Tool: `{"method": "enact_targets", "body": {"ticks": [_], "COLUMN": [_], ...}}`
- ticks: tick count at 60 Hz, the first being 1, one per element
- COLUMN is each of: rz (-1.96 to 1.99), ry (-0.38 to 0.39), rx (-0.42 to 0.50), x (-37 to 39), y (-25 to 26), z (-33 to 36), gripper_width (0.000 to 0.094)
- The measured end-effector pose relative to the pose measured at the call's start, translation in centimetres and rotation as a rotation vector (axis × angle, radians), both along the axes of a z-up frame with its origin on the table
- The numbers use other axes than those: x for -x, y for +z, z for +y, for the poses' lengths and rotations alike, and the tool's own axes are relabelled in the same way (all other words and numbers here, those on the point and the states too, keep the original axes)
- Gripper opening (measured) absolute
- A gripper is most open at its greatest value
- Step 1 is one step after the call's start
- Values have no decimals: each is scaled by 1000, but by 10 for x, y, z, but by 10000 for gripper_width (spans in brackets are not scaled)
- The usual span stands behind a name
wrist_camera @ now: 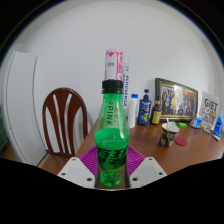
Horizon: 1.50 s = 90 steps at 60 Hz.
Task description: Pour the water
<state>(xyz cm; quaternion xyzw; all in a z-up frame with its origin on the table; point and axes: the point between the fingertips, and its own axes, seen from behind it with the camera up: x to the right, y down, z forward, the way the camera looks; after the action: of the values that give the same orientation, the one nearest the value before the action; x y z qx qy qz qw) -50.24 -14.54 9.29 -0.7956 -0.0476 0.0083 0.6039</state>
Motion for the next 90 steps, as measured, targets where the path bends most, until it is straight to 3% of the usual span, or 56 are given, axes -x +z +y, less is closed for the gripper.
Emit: {"method": "enact_targets", "body": {"ticks": [12, 28, 40, 58, 77, 90], "rz": [126, 801, 1478, 2053, 2092, 1775], "ry": [20, -7, -24, -48, -48, 0], "rx": [-19, -12, 64, 244, 306, 229], "x": [-1, -51, -87, -110, -112, -136], "y": [31, 117, 142, 109, 93, 123], "z": [9, 73, 126, 165, 168, 169], "gripper_width": [314, 314, 313, 313, 315, 314]}}
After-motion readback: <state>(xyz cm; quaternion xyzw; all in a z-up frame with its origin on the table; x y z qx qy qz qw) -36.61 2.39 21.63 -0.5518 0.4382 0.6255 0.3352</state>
